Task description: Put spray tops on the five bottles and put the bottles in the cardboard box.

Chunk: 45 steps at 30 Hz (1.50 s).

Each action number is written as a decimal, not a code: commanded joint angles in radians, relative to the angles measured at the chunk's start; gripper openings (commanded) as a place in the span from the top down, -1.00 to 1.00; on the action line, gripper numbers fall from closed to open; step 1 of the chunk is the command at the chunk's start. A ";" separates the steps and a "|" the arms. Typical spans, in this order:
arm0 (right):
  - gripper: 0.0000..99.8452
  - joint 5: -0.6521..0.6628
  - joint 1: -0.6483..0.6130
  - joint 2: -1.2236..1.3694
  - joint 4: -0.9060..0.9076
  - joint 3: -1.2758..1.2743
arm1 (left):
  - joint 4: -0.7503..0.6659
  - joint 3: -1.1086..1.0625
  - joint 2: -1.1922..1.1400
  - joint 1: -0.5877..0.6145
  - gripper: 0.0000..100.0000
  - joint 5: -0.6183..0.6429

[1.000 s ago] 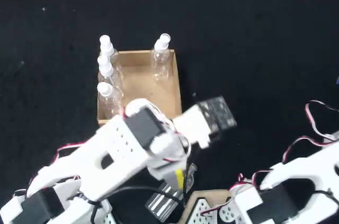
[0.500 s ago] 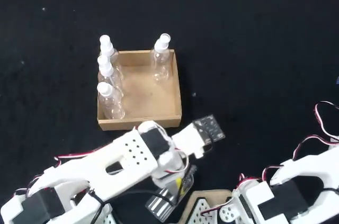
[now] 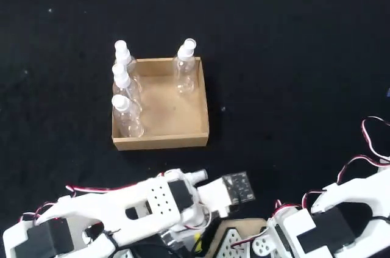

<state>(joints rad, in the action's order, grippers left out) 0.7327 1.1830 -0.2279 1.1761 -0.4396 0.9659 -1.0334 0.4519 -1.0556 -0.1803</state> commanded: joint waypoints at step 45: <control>0.49 -0.038 -0.015 -0.087 0.078 0.082 | 0.196 0.054 0.017 0.157 0.70 -0.097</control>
<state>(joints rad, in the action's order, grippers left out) 0.7020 1.1830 -0.2279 1.2405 -0.3951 1.1776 -0.9843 0.4519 -0.9314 -0.2754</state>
